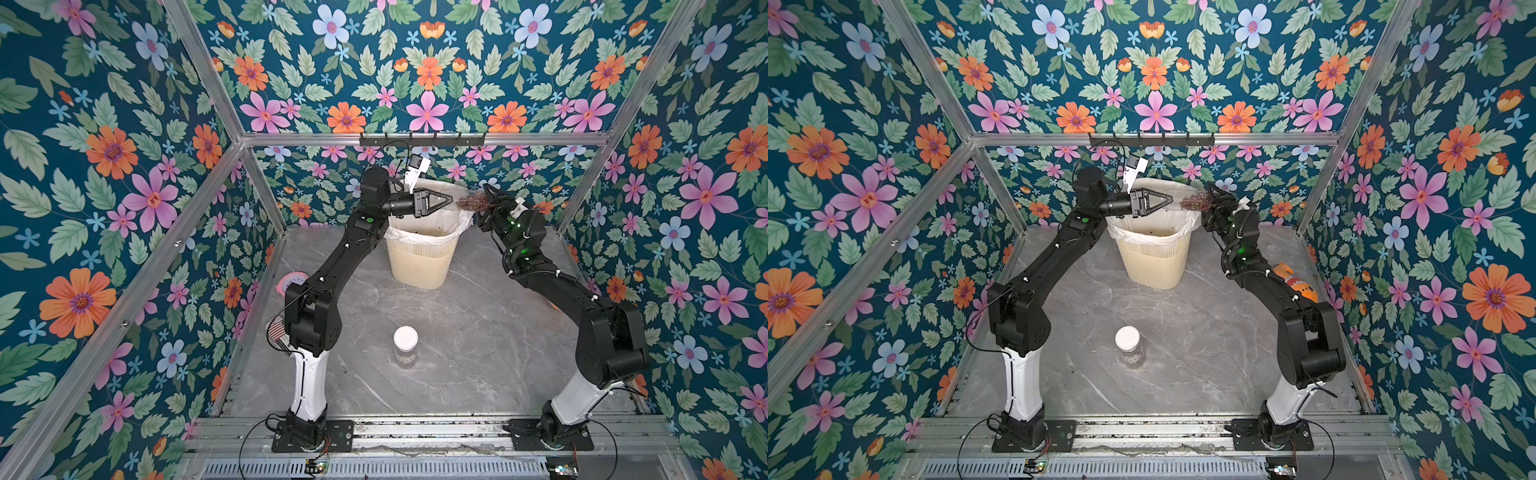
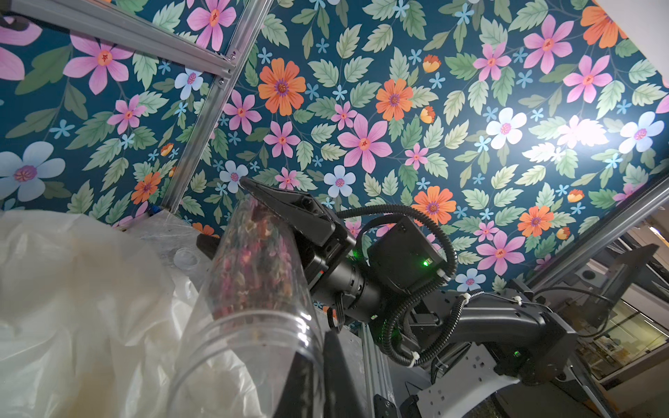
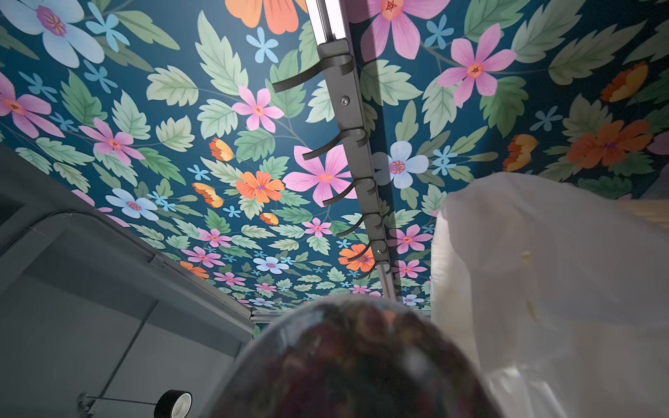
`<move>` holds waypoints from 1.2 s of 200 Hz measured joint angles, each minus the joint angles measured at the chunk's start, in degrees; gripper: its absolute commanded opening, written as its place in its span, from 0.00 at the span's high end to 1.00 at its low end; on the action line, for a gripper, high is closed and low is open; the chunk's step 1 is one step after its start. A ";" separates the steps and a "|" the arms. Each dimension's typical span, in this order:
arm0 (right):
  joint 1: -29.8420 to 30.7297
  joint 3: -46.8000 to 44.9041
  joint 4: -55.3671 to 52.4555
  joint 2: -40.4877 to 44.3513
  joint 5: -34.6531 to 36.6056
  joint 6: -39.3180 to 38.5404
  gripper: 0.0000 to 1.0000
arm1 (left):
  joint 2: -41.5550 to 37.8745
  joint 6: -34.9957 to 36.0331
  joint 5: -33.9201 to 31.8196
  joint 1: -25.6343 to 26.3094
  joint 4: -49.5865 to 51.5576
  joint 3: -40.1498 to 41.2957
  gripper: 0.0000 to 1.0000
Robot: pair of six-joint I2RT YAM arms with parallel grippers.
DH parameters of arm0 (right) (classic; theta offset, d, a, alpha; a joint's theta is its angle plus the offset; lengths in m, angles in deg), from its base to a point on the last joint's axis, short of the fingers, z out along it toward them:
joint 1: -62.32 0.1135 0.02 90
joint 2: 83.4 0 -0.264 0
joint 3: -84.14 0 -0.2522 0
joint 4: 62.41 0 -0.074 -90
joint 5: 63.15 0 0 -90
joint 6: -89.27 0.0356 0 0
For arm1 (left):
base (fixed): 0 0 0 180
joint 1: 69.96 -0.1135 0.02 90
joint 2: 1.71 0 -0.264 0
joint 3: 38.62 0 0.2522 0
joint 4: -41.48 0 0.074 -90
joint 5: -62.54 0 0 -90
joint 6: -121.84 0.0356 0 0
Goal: Empty the moldy dried flower tea in the jars
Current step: Pour the moldy dried flower tea into the trash bin.
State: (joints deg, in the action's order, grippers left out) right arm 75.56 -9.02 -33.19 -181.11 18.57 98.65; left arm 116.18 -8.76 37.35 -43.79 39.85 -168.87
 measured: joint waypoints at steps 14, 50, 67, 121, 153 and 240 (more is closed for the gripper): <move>0.02 0.22 0.59 -0.24 0.09 0.24 0.53 | -0.20 -0.24 -0.04 0.00 -0.50 0.15 0.86; -0.09 0.76 0.50 -0.68 1.46 0.20 0.52 | -1.70 -1.05 0.04 -0.57 -1.77 1.55 0.22; -0.17 1.49 -0.52 -0.79 2.56 -0.68 0.51 | -3.06 -1.16 -0.83 -1.36 -2.21 2.71 0.16; -1.22 4.68 -11.85 2.84 3.82 -11.85 0.50 | -9.77 -0.57 -9.20 -7.85 -0.02 9.57 0.21; -1.03 11.93 -21.73 4.90 4.13 -26.08 0.51 | -13.42 3.69 -15.85 -10.78 6.62 12.87 0.23; 6.43 32.70 -43.82 -5.01 4.55 -66.84 0.49 | -17.68 11.74 -26.91 -14.75 17.97 20.98 0.25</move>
State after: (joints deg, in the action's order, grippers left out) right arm 81.98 23.68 -77.01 -186.12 23.12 31.81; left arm 98.49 2.98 10.45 -58.54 57.81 -147.89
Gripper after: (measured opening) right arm 0.516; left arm 0.752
